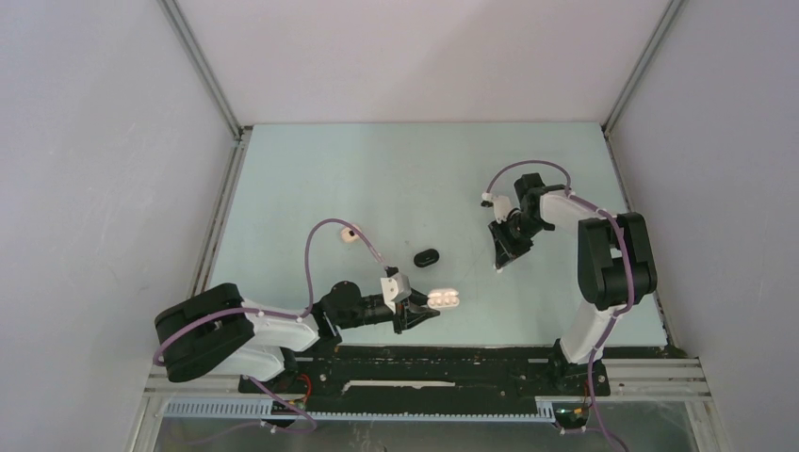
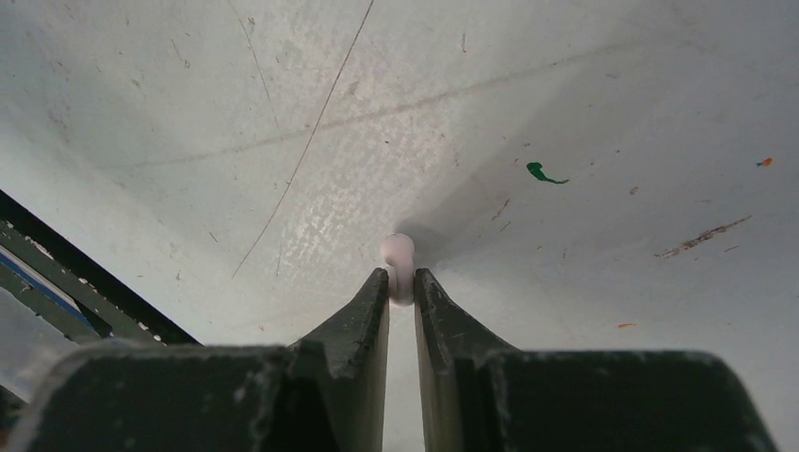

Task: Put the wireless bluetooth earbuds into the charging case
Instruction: Pick up the earbud from the center of the board, then place the earbud in the charging case, then adjust the earbud at the center of the board.

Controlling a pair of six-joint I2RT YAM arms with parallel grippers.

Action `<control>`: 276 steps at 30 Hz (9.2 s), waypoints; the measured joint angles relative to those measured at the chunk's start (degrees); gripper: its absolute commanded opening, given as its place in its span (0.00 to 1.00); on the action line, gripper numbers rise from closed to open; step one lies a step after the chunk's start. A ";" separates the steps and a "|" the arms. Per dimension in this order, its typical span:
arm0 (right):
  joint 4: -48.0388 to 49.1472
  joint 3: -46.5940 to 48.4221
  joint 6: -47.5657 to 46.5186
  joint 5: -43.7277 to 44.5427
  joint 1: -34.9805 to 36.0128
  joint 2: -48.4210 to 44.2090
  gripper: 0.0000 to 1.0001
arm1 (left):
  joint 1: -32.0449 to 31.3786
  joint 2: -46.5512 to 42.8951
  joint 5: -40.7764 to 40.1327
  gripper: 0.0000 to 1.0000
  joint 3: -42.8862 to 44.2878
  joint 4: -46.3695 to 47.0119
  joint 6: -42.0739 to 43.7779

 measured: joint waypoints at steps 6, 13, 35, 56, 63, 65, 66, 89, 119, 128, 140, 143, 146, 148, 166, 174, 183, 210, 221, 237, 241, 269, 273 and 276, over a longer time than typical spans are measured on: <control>0.07 0.00 -0.07 -0.33 0.00 -0.24 0.04 | 0.00 0.00 0.00 0.00 0.00 -0.13 0.00; -0.13 0.00 -1.29 0.50 0.50 -2.32 0.00 | 0.00 0.42 0.00 0.00 0.04 -0.42 0.00; -21.88 6.75 -26.97 -7.69 31.74 -38.86 0.00 | 0.00 -0.24 2.21 0.00 0.42 -4.52 6.64; -18.84 12.20 -19.21 -5.31 43.19 -23.30 0.00 | 0.00 1.42 2.03 0.00 0.42 -0.11 4.81; -17.81 12.20 -18.49 0.96 46.18 -23.17 0.00 | 0.02 1.92 1.95 0.00 0.42 0.20 2.64; -17.53 12.20 -18.34 2.16 46.51 -23.08 0.00 | 0.09 1.92 1.90 0.00 0.42 0.24 1.92; -17.42 12.20 -18.23 2.67 46.58 -23.02 0.00 | 0.15 1.92 1.90 0.00 0.42 0.33 1.73; -14.95 12.20 -18.05 9.51 50.25 -20.98 0.00 | 2.54 4.17 4.59 0.00 0.42 5.66 -4.17; -19.39 15.34 -20.09 3.58 47.36 -25.81 0.29 | 2.89 4.22 5.29 0.00 0.39 5.38 -4.28; -6.16 8.44 -13.92 -14.91 16.70 -41.99 0.82 | 3.06 3.30 4.02 0.00 0.39 4.13 -4.59; 10.47 1.49 -1.60 -12.59 15.54 -23.10 0.29 | 3.17 -31.58 -18.82 0.00 -0.11 -29.70 -5.57; 9.81 4.92 -1.75 -9.14 22.43 -18.62 0.25 | 3.17 -40.98 -27.26 0.00 -1.38 -36.98 -8.55; 9.35 11.37 -1.55 -7.13 28.06 -11.23 0.22 | 3.17 -50.53 -35.12 0.00 -2.95 -46.03 -12.44; 9.33 15.04 -1.33 -6.01 30.38 -6.12 0.22 | 3.17 -56.85 -39.95 0.00 -3.78 -53.02 -14.82; 2.78 40.89 2.99 -2.84 41.00 23.54 0.19 | 3.17 -71.73 -63.43 0.00 1.90 -86.38 -23.63; 0.20 43.71 4.74 0.39 40.68 27.30 0.19 | 3.17 -71.38 -63.60 0.00 1.90 -87.36 -23.63; -0.57 45.44 5.46 1.49 40.33 28.33 0.22 | 3.17 -70.88 -63.56 0.00 1.90 -87.34 -23.61; -1.44 49.00 5.29 7.58 40.46 31.15 0.28 | 3.17 -69.77 -62.95 0.00 1.90 -86.86 -23.12; -1.86 50.12 5.07 9.64 41.51 32.04 0.29 | 3.17 -69.37 -61.99 0.00 1.90 -86.84 -23.10; -0.28 41.33 1.75 17.51 41.05 26.14 0.25 | 3.17 -69.37 -61.83 0.00 1.90 -86.82 -23.06; -0.15 36.50 0.61 17.14 38.01 21.94 0.25 | 3.17 -69.40 -61.77 0.00 1.90 -86.79 -23.06; 3.93 36.76 21.92 3.08 33.31 24.74 0.20 | 3.17 -69.24 -61.57 0.00 1.90 -86.38 -23.06; 4.13 36.87 22.95 3.06 32.20 25.42 0.20 | 3.17 -68.35 -61.59 0.00 1.90 -86.38 -23.06; 4.24 37.51 23.32 3.04 31.61 26.71 0.21 | 3.17 -68.19 -61.59 0.00 1.90 -86.38 -23.06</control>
